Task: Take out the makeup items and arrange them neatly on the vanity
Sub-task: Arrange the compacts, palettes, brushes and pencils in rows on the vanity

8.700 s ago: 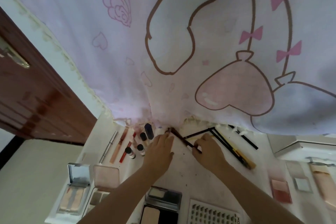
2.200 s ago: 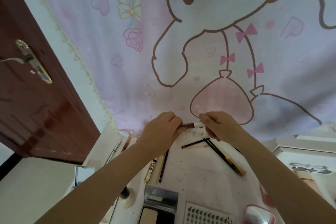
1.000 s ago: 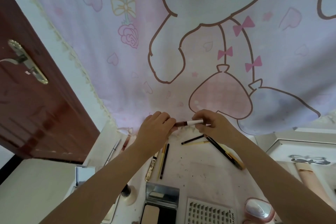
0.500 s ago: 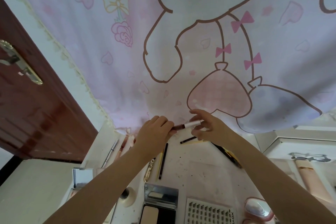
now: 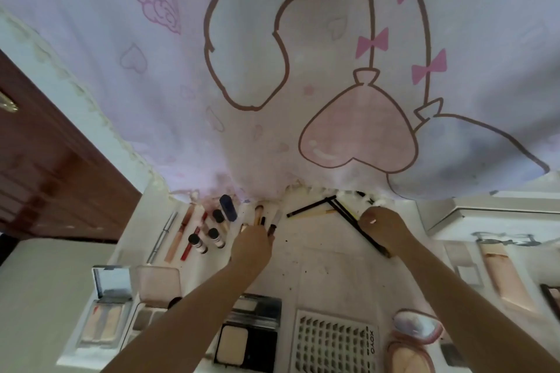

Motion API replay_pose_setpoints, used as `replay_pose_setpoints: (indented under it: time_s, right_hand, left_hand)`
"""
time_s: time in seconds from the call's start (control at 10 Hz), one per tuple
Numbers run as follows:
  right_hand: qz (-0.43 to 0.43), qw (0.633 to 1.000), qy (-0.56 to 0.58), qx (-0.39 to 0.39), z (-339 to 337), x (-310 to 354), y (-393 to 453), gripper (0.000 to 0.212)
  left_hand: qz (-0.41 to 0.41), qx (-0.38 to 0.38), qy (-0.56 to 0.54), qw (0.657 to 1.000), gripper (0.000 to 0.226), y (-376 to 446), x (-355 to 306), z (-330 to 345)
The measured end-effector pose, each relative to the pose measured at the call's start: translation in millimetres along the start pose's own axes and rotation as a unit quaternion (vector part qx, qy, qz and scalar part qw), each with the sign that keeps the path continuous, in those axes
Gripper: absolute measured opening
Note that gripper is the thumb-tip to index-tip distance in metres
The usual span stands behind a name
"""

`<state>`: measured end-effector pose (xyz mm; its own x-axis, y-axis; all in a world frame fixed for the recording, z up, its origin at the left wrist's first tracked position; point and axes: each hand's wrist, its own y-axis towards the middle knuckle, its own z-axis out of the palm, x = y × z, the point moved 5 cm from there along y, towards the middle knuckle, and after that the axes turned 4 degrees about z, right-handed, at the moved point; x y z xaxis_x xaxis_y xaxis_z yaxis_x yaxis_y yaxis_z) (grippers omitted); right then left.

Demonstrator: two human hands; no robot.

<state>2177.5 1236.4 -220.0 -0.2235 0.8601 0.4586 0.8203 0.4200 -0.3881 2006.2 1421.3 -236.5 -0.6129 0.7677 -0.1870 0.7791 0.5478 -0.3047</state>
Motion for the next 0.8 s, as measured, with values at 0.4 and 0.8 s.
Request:
replay_pose_setpoints:
  time_s: [0.4, 0.8]
  right_hand:
    - [-0.004, 0.982, -0.189, -0.023, 33.9, -23.1, 23.9, 0.027]
    - [-0.065, 0.974, -0.213, -0.033, 41.1, -16.3, 23.2, 0.028]
  left_hand:
    - [-0.058, 0.072, 0.014, 0.996, 0.026, 14.5, 6.9, 28.0]
    - [0.081, -0.036, 0.047, 0.995, 0.035, 11.9, -9.8, 17.0]
